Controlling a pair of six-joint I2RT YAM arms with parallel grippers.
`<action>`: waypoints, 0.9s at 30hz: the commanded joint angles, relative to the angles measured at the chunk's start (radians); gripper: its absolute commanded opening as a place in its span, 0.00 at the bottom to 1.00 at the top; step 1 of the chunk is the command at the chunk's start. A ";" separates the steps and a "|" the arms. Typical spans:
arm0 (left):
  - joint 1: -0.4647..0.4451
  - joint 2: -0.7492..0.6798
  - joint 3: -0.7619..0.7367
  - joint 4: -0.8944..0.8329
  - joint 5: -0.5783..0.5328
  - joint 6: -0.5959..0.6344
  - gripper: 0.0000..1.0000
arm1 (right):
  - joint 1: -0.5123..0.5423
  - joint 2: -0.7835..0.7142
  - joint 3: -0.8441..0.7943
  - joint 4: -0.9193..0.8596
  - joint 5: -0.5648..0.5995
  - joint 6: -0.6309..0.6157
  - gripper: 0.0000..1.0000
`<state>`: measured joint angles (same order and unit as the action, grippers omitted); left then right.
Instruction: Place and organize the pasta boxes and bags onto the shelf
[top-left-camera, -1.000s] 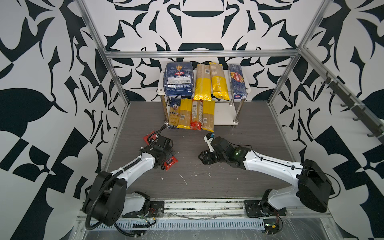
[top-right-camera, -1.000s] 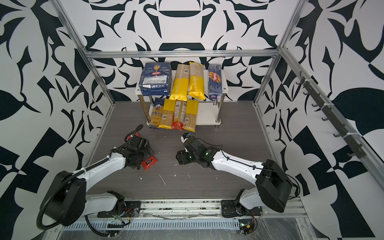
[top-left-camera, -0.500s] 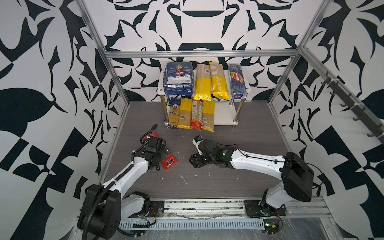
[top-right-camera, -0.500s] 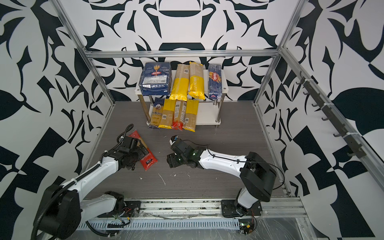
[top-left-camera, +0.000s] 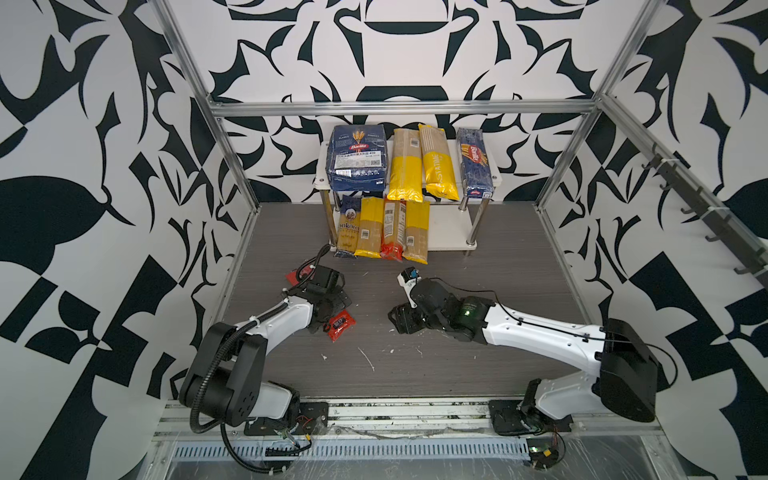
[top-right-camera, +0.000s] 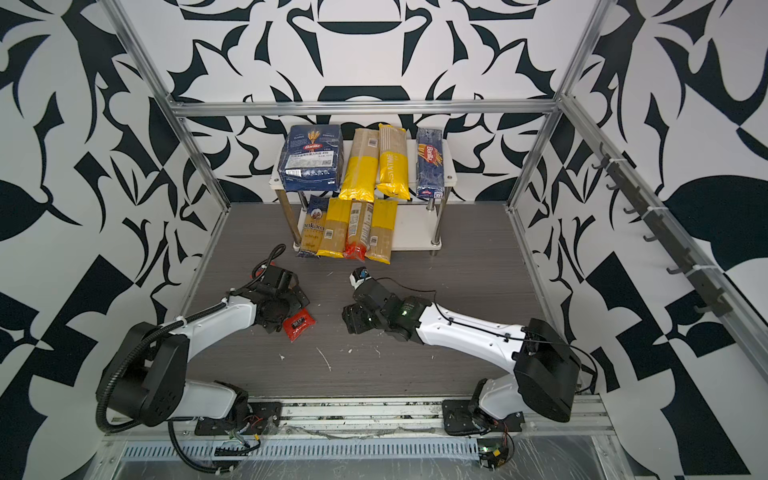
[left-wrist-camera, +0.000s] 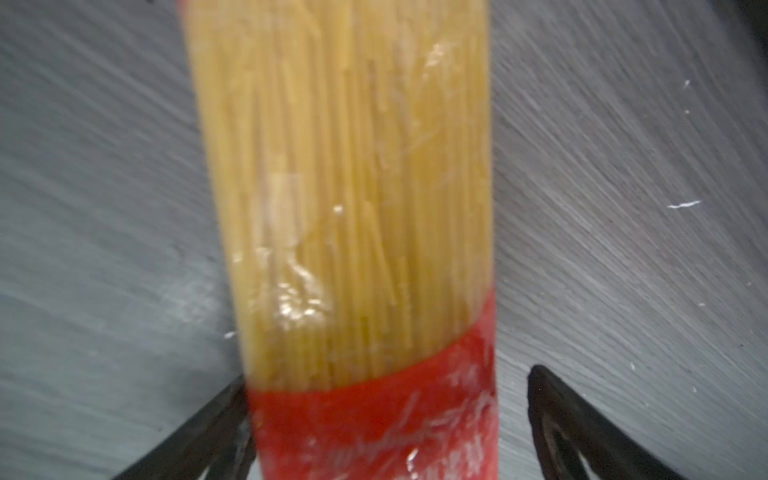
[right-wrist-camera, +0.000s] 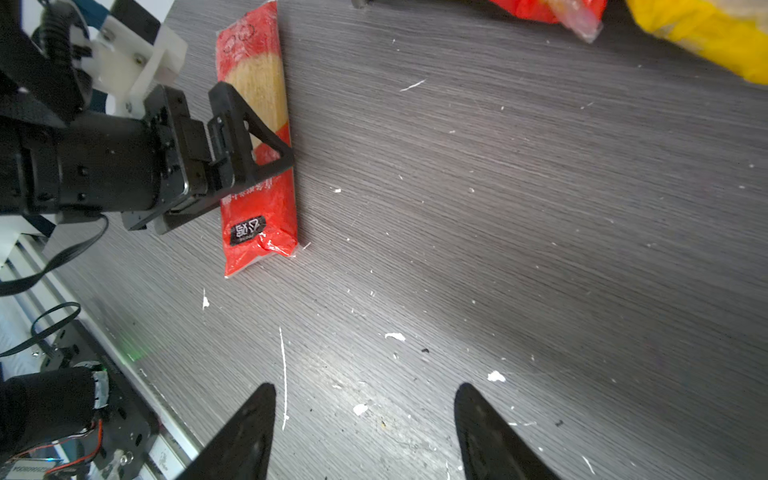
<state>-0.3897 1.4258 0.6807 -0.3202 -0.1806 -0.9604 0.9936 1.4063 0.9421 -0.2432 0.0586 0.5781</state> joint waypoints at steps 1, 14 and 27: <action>-0.037 0.044 0.000 0.001 0.020 -0.030 1.00 | -0.010 -0.048 -0.018 -0.017 0.030 0.002 0.71; -0.074 0.101 -0.027 -0.179 -0.013 -0.005 0.98 | -0.021 -0.211 -0.085 -0.046 0.056 0.000 0.71; -0.135 0.170 -0.100 -0.163 0.040 -0.032 0.58 | -0.026 -0.353 -0.134 -0.093 0.078 -0.003 0.71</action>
<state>-0.4976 1.5112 0.6971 -0.3767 -0.3168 -0.9375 0.9741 1.0824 0.8135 -0.3225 0.1131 0.5766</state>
